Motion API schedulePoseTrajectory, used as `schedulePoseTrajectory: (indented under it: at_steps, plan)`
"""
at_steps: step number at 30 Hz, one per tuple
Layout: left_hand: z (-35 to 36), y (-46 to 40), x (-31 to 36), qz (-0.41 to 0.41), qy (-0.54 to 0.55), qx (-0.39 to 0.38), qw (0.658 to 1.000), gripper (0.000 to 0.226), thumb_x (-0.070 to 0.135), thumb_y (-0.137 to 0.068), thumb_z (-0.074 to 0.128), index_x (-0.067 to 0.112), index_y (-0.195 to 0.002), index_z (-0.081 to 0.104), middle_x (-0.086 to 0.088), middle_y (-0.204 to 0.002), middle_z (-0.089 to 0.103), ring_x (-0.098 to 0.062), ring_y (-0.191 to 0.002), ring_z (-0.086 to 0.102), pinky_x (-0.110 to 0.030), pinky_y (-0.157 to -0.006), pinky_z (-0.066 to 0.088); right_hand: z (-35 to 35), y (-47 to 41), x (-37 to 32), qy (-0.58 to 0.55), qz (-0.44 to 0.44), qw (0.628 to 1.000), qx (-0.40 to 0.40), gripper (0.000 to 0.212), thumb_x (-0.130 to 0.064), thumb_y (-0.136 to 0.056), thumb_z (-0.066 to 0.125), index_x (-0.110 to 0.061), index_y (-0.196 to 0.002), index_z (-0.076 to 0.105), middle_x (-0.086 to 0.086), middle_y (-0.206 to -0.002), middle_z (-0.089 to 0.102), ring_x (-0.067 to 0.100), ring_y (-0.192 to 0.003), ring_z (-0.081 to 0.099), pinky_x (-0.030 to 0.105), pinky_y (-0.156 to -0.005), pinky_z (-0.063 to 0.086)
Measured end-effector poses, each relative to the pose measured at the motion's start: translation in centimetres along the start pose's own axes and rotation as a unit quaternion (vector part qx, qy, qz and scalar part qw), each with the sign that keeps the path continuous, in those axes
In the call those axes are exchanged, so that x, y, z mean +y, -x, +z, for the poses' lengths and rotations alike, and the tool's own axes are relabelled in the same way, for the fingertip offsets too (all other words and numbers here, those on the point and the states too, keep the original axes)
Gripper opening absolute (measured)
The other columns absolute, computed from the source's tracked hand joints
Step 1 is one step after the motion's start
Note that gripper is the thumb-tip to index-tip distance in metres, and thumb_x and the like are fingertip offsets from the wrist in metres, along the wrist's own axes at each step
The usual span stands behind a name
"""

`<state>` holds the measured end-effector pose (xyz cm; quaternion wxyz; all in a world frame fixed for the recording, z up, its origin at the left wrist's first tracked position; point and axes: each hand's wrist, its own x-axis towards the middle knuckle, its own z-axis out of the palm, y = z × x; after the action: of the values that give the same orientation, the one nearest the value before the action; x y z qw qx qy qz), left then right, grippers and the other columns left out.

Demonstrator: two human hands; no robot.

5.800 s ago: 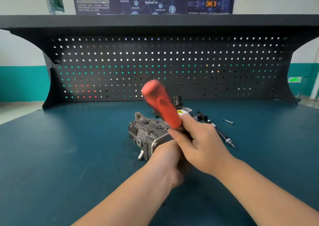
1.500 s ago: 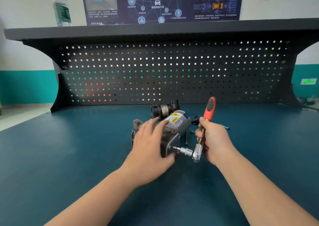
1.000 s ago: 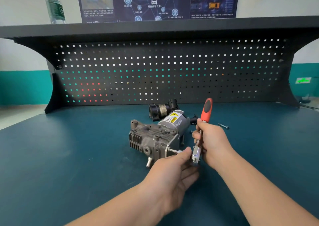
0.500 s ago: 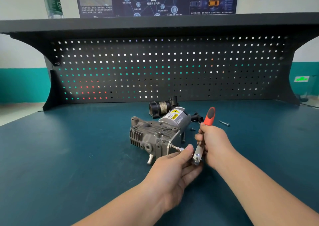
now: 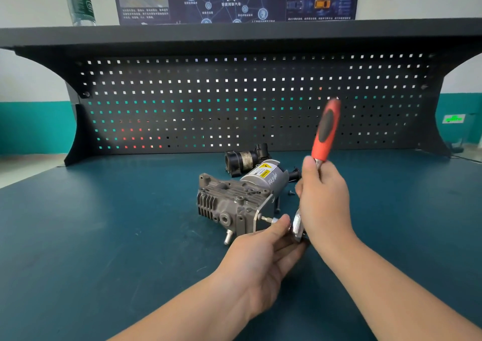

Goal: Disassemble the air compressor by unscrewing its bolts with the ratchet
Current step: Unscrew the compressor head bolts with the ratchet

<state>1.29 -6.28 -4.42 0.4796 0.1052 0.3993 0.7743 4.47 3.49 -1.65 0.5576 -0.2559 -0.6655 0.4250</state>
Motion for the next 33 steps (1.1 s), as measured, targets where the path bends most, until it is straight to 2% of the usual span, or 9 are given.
schedulePoseTrajectory:
  at_steps: [5, 8, 12, 15, 20, 23, 27, 30, 33]
  plan:
    - [0.2, 0.2, 0.5, -0.002, -0.014, -0.019, 1.0, 0.026, 0.01, -0.085, 0.063, 0.003, -0.062, 0.075, -0.013, -0.073, 0.072, -0.017, -0.062, 0.071, -0.021, -0.051, 0.054, -0.8, 1.3, -0.9, 0.058, -0.371, 0.921, -0.098, 0.017, -0.031, -0.095, 0.041, -0.026, -0.079, 0.043, -0.015, -0.055, 0.038, 0.012, -0.049, 0.037, 0.029, -0.047, 0.034]
    - [0.2, 0.2, 0.7, -0.013, -0.017, -0.018, 1.0, 0.03, 0.007, -0.085, 0.061, 0.005, -0.058, 0.075, -0.01, -0.07, 0.072, -0.015, -0.059, 0.07, -0.021, -0.049, 0.053, -0.9, 1.3, -0.9, 0.081, -0.433, 0.891, -0.109, 0.016, -0.028, -0.094, 0.042, -0.021, -0.081, 0.048, -0.02, -0.056, 0.032, 0.011, -0.05, 0.034, 0.022, -0.046, 0.029]
    - [0.0, -0.2, 0.7, -0.029, 0.008, -0.002, 1.0, 0.013, 0.006, -0.084, 0.064, -0.003, -0.08, 0.071, -0.017, -0.079, 0.071, -0.022, -0.064, 0.07, -0.027, -0.052, 0.057, -0.4, 0.8, -0.5, 0.015, -0.229, 0.966, -0.119, 0.028, -0.032, -0.099, 0.042, -0.03, -0.071, 0.037, -0.01, -0.05, 0.041, 0.009, -0.047, 0.038, 0.03, -0.05, 0.035]
    - [-0.2, -0.6, 0.5, -0.03, 0.003, 0.016, 0.999, 0.011, 0.006, -0.085, 0.065, -0.005, -0.088, 0.067, -0.018, -0.082, 0.072, -0.023, -0.067, 0.069, -0.03, -0.059, 0.059, 0.0, -0.4, 0.0, -0.016, -0.028, 0.996, -0.077, 0.032, -0.028, -0.1, 0.042, -0.017, -0.07, 0.043, -0.008, -0.045, 0.044, 0.004, -0.04, 0.037, 0.015, -0.042, 0.032]
    - [-0.3, -0.5, 0.7, -0.039, -0.003, 0.014, 0.999, 0.009, 0.005, -0.086, 0.062, -0.003, -0.086, 0.065, -0.019, -0.084, 0.072, -0.022, -0.068, 0.07, -0.03, -0.062, 0.06, 0.0, -1.1, 1.8, -0.13, 0.332, 0.933, -0.047, 0.026, -0.025, -0.099, 0.045, -0.016, -0.074, 0.046, 0.001, -0.056, 0.048, 0.013, -0.043, 0.037, 0.017, -0.032, 0.027]
    - [-0.2, -0.4, 0.7, -0.037, -0.004, 0.016, 0.999, 0.01, 0.005, -0.087, 0.061, -0.004, -0.085, 0.064, -0.021, -0.085, 0.072, -0.024, -0.071, 0.07, -0.031, -0.063, 0.059, 0.3, -0.8, 2.1, -0.181, 0.4, 0.898, -0.043, 0.026, -0.023, -0.099, 0.046, -0.015, -0.074, 0.046, 0.003, -0.06, 0.048, 0.015, -0.048, 0.037, 0.019, -0.04, 0.032]
    - [-0.1, -0.1, 0.7, -0.025, -0.007, 0.022, 0.999, 0.011, 0.006, -0.088, 0.061, -0.004, -0.085, 0.064, -0.02, -0.086, 0.072, -0.024, -0.072, 0.069, -0.03, -0.063, 0.059, 0.5, -0.7, 1.8, -0.183, 0.318, 0.93, -0.031, 0.027, -0.028, -0.098, 0.047, -0.016, -0.073, 0.047, -0.001, -0.052, 0.048, 0.013, -0.043, 0.039, 0.026, -0.048, 0.03]
    - [-0.1, 0.0, 0.6, -0.016, 0.0, 0.029, 0.999, 0.015, 0.008, -0.086, 0.065, -0.007, -0.09, 0.065, -0.021, -0.087, 0.071, -0.027, -0.077, 0.067, -0.031, -0.06, 0.06, 0.4, -0.1, 0.8, -0.113, 0.131, 0.984, -0.028, 0.033, -0.029, -0.099, 0.043, -0.016, -0.069, 0.044, -0.009, -0.041, 0.045, 0.005, -0.035, 0.034, 0.023, -0.043, 0.032]
    - [0.0, 0.4, 0.9, -0.015, 0.006, 0.026, 1.0, 0.017, 0.01, -0.084, 0.067, -0.007, -0.085, 0.066, -0.019, -0.076, 0.07, -0.025, -0.064, 0.069, -0.03, -0.053, 0.059, 0.2, 1.1, -0.3, -0.076, -0.101, 0.991, -0.049, 0.031, -0.029, -0.099, 0.044, -0.016, -0.071, 0.042, -0.008, -0.045, 0.045, 0.004, -0.042, 0.038, 0.015, -0.045, 0.035]
